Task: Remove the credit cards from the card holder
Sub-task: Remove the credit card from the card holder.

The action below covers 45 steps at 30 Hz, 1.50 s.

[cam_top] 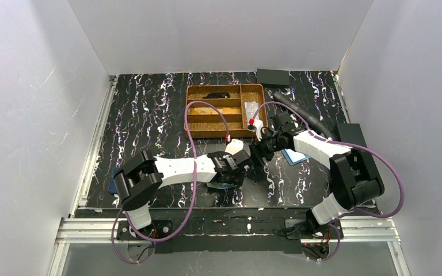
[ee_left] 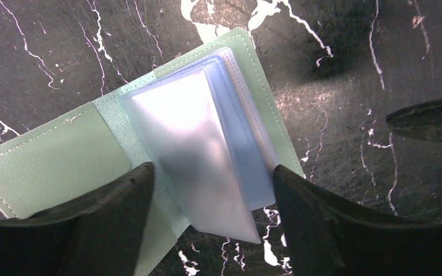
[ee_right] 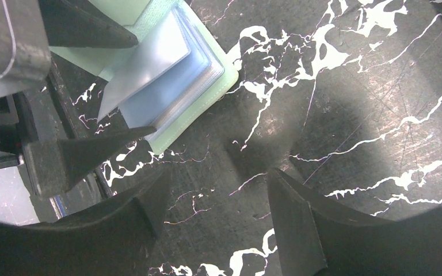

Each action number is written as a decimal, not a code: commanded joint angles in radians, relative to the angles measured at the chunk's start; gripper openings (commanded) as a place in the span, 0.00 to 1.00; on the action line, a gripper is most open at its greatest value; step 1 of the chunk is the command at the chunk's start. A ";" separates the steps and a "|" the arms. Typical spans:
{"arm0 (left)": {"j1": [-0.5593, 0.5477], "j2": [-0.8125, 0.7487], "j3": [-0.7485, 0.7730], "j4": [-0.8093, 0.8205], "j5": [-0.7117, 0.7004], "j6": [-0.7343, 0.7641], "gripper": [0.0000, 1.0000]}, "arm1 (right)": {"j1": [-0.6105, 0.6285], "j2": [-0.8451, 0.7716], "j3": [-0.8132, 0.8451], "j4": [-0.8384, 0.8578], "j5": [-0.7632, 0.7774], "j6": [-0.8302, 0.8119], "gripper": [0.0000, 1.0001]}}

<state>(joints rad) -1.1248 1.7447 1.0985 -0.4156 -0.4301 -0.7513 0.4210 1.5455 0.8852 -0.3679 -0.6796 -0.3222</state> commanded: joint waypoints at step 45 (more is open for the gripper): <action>0.369 -0.815 -0.683 0.044 0.096 -0.320 0.29 | 0.028 0.005 0.008 -0.009 -0.031 -0.027 0.70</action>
<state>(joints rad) -0.7662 0.9428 0.4141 -0.2413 -0.2420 -1.0565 0.4355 1.5459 0.8852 -0.3683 -0.6842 -0.3294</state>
